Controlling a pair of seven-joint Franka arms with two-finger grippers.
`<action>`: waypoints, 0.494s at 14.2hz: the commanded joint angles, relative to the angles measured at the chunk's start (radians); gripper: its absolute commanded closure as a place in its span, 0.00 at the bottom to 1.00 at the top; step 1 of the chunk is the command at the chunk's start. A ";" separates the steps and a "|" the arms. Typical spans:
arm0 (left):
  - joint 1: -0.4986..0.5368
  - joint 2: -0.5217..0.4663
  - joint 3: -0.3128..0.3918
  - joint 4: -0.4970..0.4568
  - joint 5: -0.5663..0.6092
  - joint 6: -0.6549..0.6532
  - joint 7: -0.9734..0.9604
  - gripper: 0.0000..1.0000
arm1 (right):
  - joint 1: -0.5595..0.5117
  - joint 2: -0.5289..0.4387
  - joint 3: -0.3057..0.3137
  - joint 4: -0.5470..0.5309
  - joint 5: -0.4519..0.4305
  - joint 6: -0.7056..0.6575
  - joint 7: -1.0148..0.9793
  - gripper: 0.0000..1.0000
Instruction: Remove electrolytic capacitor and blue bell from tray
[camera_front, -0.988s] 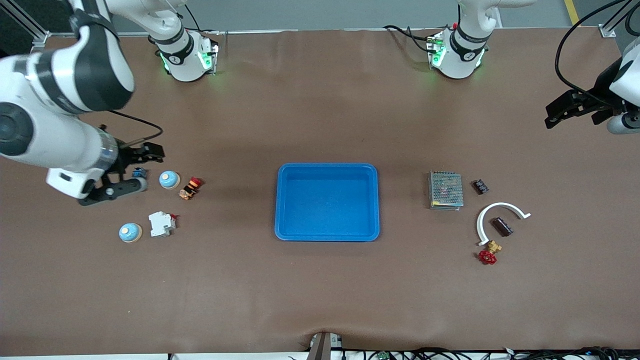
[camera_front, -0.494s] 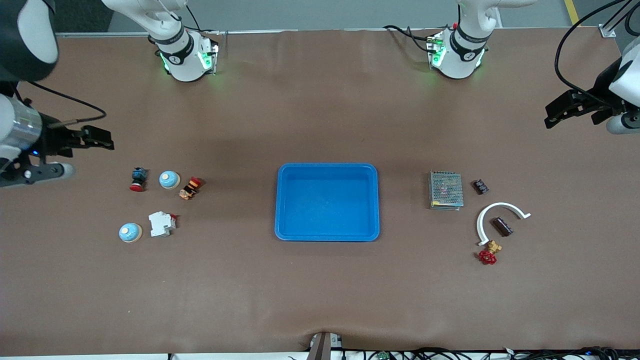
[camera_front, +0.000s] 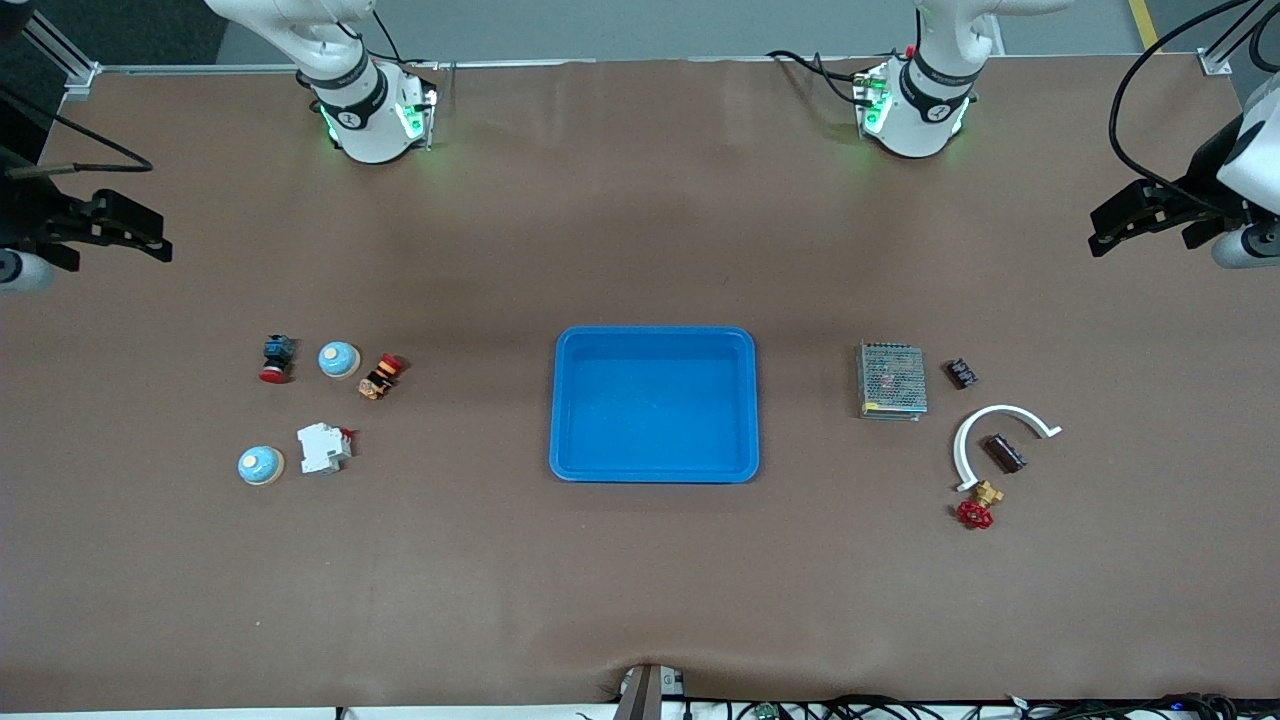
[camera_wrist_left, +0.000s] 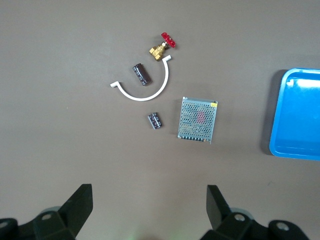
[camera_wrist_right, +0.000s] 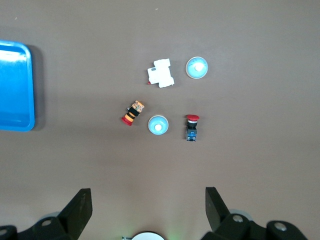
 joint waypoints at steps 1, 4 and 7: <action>-0.004 -0.013 0.004 0.015 -0.013 -0.014 0.005 0.00 | -0.029 -0.031 0.023 -0.015 0.003 0.006 0.128 0.00; 0.001 -0.011 0.004 0.029 -0.013 -0.014 0.016 0.00 | -0.023 -0.031 0.023 -0.008 0.001 0.007 0.181 0.00; 0.001 -0.013 0.004 0.030 -0.012 -0.014 0.016 0.00 | -0.025 -0.033 0.021 -0.009 0.001 0.015 0.138 0.00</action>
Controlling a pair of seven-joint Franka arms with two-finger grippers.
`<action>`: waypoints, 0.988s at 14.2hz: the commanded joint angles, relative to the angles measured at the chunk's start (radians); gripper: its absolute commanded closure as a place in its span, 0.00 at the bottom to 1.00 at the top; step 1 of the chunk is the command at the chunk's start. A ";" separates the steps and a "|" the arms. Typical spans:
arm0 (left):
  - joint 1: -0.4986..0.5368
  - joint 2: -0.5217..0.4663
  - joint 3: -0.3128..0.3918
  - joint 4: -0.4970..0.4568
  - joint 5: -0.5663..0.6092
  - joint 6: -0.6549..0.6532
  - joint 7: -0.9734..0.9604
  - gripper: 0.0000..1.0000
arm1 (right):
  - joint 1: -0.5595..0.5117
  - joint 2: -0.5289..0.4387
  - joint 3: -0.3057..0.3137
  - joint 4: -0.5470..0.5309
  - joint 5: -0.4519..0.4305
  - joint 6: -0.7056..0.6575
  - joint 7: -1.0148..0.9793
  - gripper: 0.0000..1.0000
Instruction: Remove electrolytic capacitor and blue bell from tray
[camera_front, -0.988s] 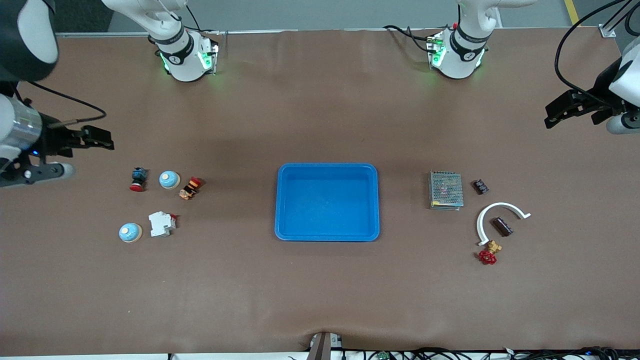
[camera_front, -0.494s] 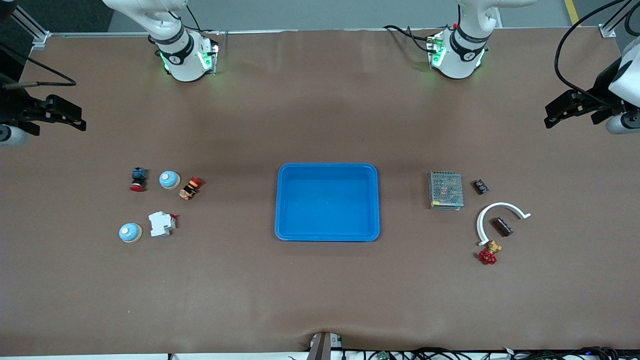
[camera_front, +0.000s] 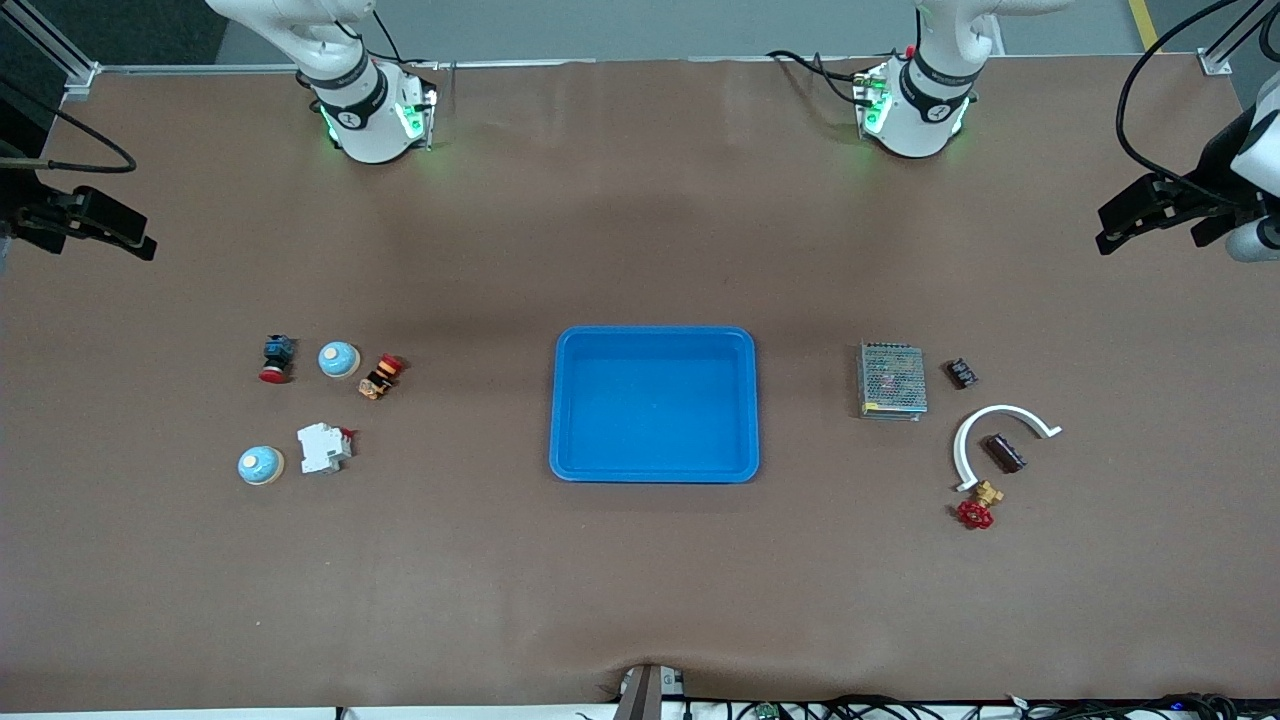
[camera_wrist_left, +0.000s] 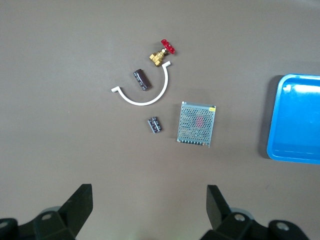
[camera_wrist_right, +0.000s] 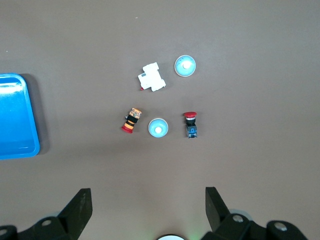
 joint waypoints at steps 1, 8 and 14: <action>-0.001 -0.012 0.004 0.007 -0.012 -0.014 0.016 0.00 | -0.018 -0.017 0.010 -0.010 0.001 0.017 -0.045 0.00; -0.003 -0.014 0.003 0.007 -0.015 -0.015 0.015 0.00 | -0.009 -0.033 -0.001 -0.019 0.001 0.012 -0.056 0.00; -0.003 -0.014 0.003 0.007 -0.016 -0.015 0.007 0.00 | -0.015 -0.025 0.004 -0.011 0.001 0.011 -0.055 0.00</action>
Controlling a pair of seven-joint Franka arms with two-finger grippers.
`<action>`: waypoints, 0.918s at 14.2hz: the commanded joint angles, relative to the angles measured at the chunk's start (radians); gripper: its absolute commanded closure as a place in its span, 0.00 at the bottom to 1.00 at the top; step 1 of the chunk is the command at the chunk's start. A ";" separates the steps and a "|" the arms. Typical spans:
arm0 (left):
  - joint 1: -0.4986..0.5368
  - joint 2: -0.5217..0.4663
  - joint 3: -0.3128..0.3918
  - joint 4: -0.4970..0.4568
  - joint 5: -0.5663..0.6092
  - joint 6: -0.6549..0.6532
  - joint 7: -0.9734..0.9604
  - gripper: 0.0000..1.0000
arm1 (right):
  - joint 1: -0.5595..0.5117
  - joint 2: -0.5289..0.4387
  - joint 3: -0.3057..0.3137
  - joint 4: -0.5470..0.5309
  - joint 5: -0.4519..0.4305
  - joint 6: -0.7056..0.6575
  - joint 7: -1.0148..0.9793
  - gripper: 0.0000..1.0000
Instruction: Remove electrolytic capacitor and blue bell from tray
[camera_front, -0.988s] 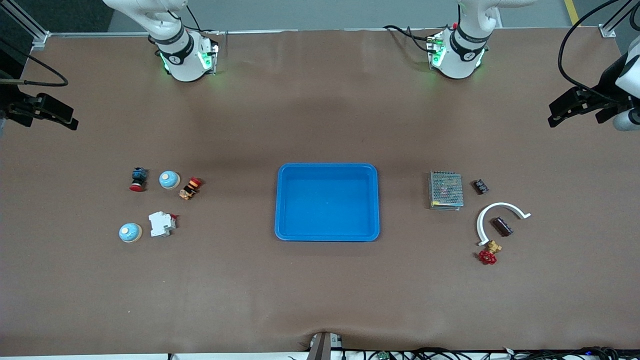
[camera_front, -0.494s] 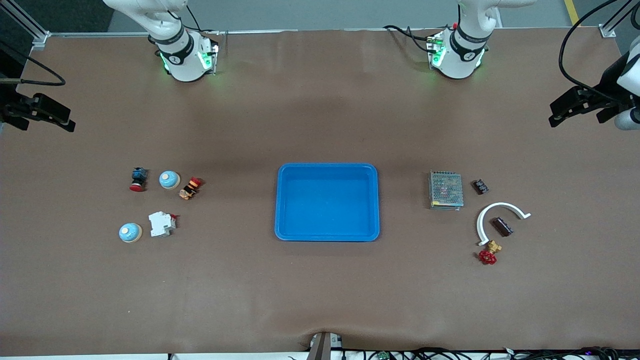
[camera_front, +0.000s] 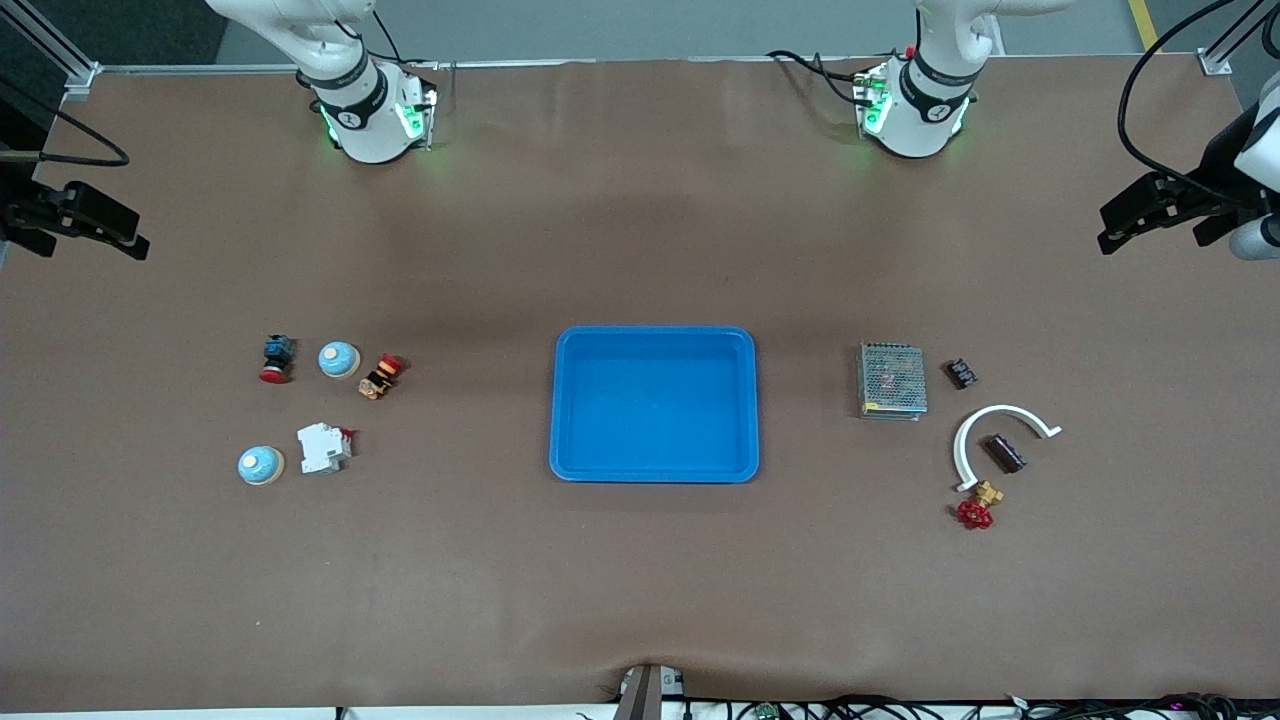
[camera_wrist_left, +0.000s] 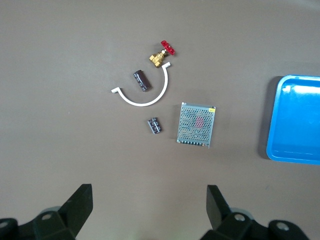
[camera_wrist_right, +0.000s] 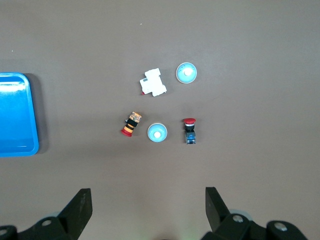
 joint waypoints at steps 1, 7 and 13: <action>-0.004 -0.014 0.003 0.004 -0.016 -0.015 0.007 0.00 | -0.014 -0.017 0.008 -0.011 0.001 -0.004 -0.008 0.00; -0.006 -0.014 0.003 0.004 -0.018 -0.015 0.007 0.00 | -0.021 -0.009 0.008 -0.008 -0.013 0.010 -0.009 0.00; -0.006 -0.014 -0.005 0.002 -0.018 -0.017 0.005 0.00 | -0.017 -0.009 0.008 -0.008 -0.008 0.021 -0.008 0.00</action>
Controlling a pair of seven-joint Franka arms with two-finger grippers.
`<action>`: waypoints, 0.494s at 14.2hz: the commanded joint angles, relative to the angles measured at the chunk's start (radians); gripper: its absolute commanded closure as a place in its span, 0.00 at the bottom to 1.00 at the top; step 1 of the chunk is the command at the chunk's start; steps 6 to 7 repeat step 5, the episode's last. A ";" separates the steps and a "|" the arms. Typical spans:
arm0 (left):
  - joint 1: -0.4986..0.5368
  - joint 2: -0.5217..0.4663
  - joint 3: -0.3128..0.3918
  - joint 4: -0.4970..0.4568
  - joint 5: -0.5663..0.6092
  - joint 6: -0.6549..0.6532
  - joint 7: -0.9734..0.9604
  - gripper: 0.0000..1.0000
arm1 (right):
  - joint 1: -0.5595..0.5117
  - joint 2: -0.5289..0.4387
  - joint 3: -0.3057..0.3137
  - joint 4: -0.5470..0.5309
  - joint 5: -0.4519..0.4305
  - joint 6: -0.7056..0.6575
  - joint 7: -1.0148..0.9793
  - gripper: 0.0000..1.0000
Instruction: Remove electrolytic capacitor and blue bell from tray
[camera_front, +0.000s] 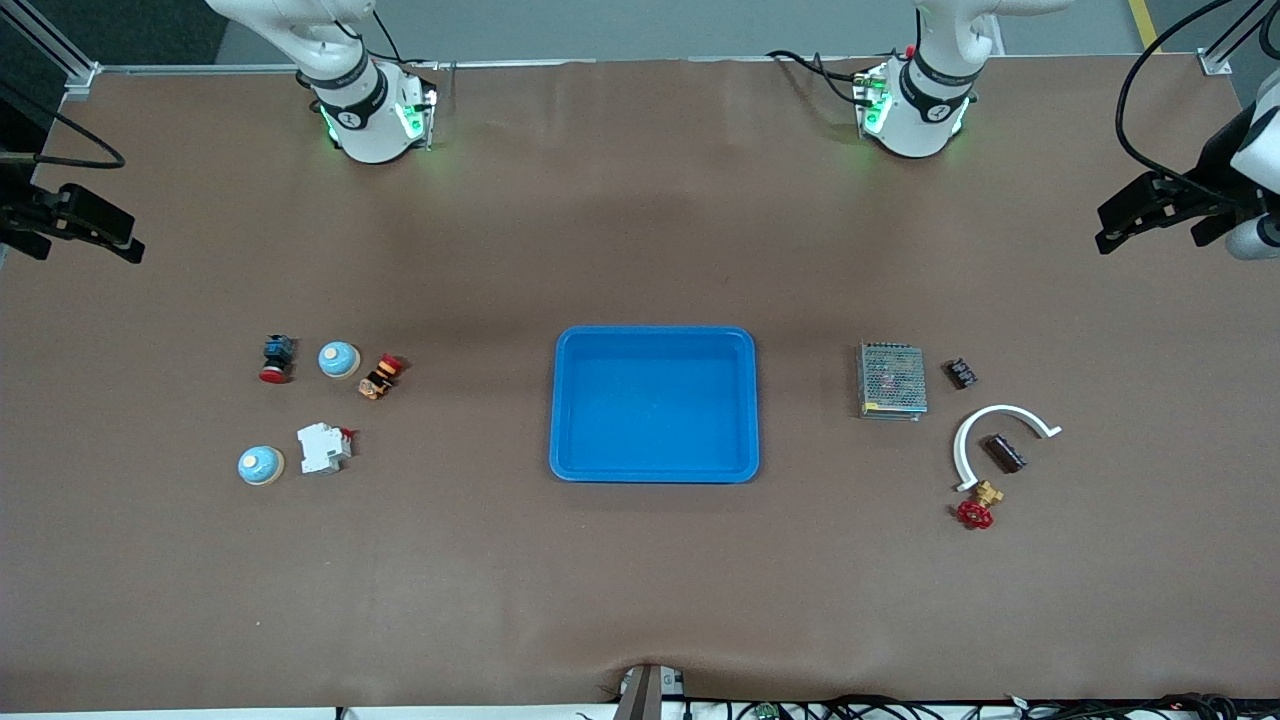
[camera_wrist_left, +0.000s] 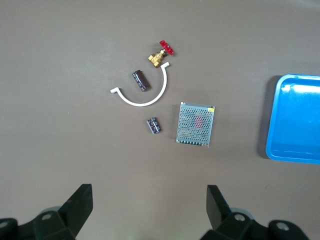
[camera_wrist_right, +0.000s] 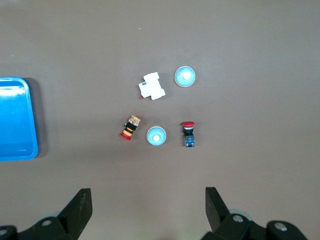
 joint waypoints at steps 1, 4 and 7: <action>-0.003 -0.014 0.000 0.002 -0.018 -0.017 0.007 0.00 | -0.013 -0.009 0.010 -0.008 -0.006 0.005 -0.008 0.00; -0.003 -0.014 0.000 0.003 -0.018 -0.032 0.013 0.00 | -0.013 -0.009 0.010 -0.008 -0.006 0.004 -0.008 0.00; -0.003 -0.014 0.000 0.002 -0.018 -0.041 0.015 0.00 | -0.013 -0.011 0.010 -0.008 -0.006 0.004 -0.008 0.00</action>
